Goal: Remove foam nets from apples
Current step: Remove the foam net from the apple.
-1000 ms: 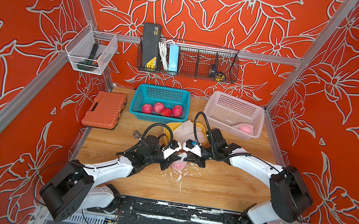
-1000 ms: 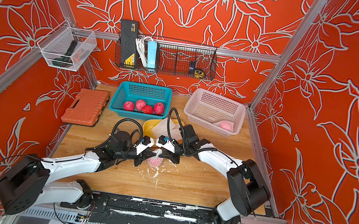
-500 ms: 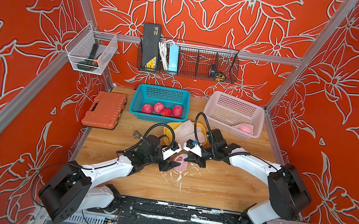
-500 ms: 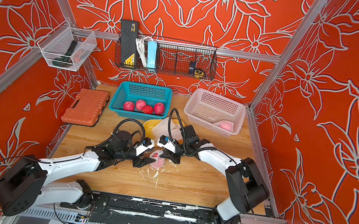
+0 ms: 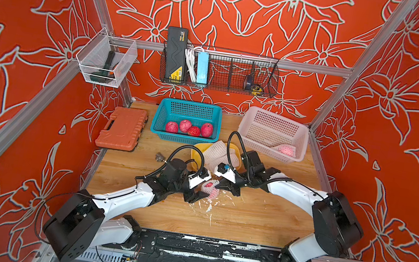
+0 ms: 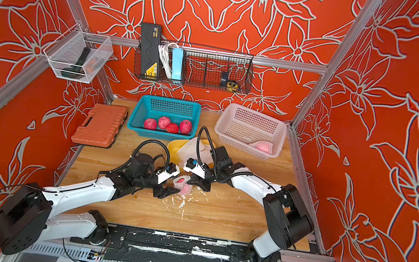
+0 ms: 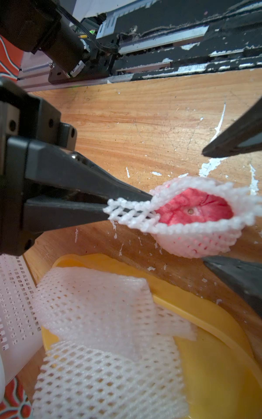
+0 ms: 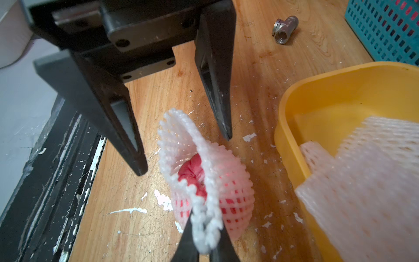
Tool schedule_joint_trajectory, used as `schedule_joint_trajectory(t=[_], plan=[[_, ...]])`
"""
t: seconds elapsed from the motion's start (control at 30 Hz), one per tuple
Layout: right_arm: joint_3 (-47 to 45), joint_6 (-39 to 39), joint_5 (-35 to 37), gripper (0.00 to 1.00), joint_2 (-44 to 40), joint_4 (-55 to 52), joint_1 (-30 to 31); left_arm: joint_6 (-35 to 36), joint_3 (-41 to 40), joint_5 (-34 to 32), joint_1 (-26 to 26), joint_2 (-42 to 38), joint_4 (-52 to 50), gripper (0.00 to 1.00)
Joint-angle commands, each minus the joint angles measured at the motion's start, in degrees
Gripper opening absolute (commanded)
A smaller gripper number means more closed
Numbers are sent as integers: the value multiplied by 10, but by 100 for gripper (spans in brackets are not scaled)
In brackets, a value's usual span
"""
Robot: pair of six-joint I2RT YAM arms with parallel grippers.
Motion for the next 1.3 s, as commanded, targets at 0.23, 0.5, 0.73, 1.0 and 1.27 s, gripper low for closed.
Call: schedule_joint_trajectory(t=[0.23,0.5,0.73,1.0,1.27], plan=[[20,-2,-15,6,-4,-25,3,16,-10,19,1,44,16,70],[9,5,-5,10,-9,-13,4,14,-8,26,0,80,68,45],[-9,7,33,33,-17,2,4,12,-29,29,0,64,99,31],[-9,-22,41,54,9,-5,3,9,-33,25,1,67,91,16],[9,-39,10,38,27,-15,6,2,-36,30,0,62,104,10]])
